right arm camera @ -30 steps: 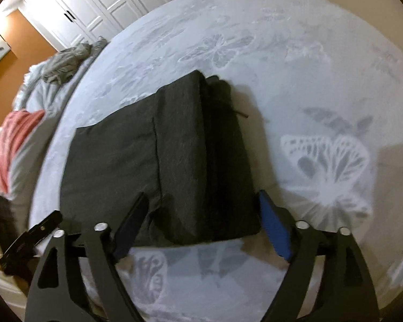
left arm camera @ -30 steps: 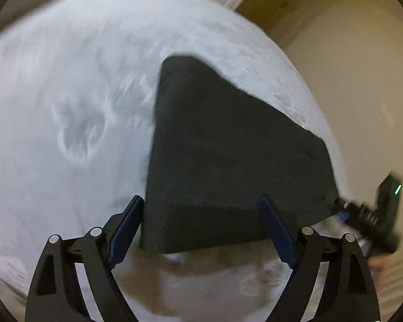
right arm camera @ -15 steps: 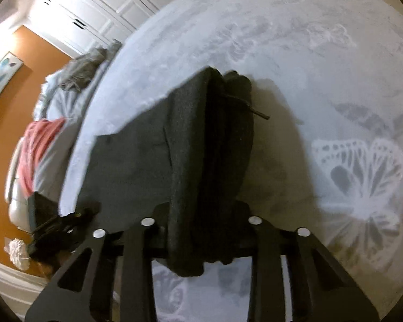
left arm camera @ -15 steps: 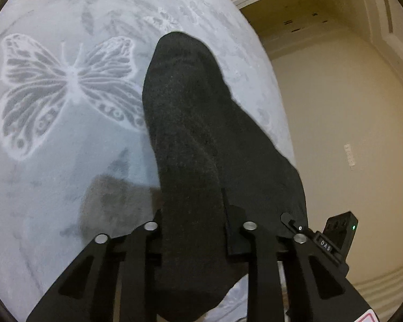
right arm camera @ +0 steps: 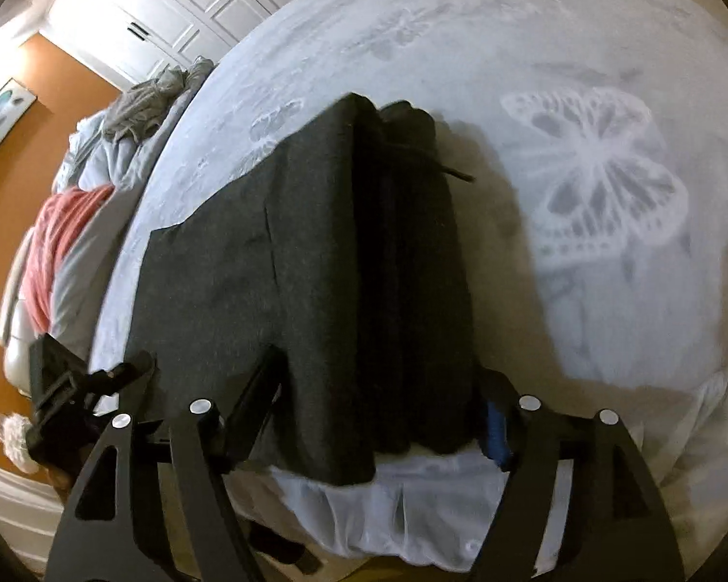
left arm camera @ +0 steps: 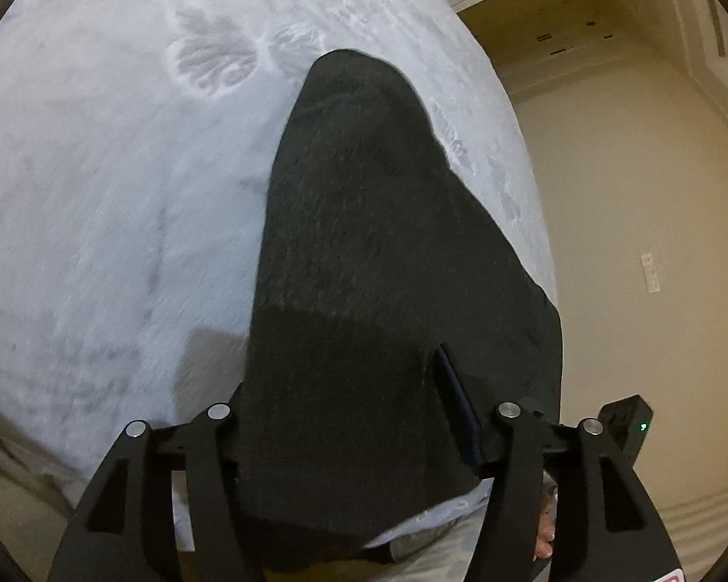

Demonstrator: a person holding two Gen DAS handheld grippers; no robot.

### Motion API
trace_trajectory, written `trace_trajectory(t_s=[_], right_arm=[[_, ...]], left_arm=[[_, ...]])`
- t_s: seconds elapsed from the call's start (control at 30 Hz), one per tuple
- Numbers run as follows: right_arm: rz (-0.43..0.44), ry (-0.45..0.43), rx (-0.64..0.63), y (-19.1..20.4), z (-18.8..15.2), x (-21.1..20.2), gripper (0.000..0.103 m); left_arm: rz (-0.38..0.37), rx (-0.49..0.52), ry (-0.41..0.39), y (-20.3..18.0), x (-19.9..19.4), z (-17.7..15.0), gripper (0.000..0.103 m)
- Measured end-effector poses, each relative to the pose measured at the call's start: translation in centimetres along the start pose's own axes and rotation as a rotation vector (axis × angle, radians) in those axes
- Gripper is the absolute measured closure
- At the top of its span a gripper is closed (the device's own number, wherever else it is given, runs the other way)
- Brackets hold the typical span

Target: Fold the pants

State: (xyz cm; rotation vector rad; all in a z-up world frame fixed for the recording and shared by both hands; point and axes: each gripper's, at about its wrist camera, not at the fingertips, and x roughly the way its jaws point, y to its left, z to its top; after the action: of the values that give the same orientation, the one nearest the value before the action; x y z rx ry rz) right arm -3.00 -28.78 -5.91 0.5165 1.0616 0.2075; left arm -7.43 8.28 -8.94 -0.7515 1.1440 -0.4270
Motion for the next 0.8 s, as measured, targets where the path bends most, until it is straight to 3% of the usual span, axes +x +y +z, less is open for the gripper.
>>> trace_trajectory(t_s=[0.03,0.07,0.1,0.23,0.43,0.63,0.8], right_arm=[[0.022,-0.002,0.004,0.2,0.1,0.0,0.070],[0.023,-0.010,0.007,0.4,0.1,-0.4,0.073],[0.020,-0.024,-0.004,0.8,0.1,-1.0,0.076],[0.071,-0.140,-0.092,4.8,-0.4,-6.9,0.077],[0.152,-0.353,-0.240,10.3,0.1,-17.1,0.077],[0.267,-0.642,-0.347,14.9,1.7,-26.8,0.077],[0.308,-0.872,-0.472,19.0,5.9,-32.2,0.076]], left_arm=[[0.010,0.035,0.000,-0.3,0.1,0.1,0.073],[0.014,0.066,0.009,-0.7,0.4,0.4,0.083],[0.010,0.072,0.004,-1.0,0.0,0.3,0.086],[-0.015,0.211,-0.069,-5.5,-4.4,-0.5,0.088],[-0.108,0.429,-0.215,-13.8,-14.6,-1.4,0.088],[-0.231,0.603,-0.424,-21.1,-23.7,-1.5,0.088],[-0.301,0.777,-0.629,-28.5,-28.5,1.7,0.088]])
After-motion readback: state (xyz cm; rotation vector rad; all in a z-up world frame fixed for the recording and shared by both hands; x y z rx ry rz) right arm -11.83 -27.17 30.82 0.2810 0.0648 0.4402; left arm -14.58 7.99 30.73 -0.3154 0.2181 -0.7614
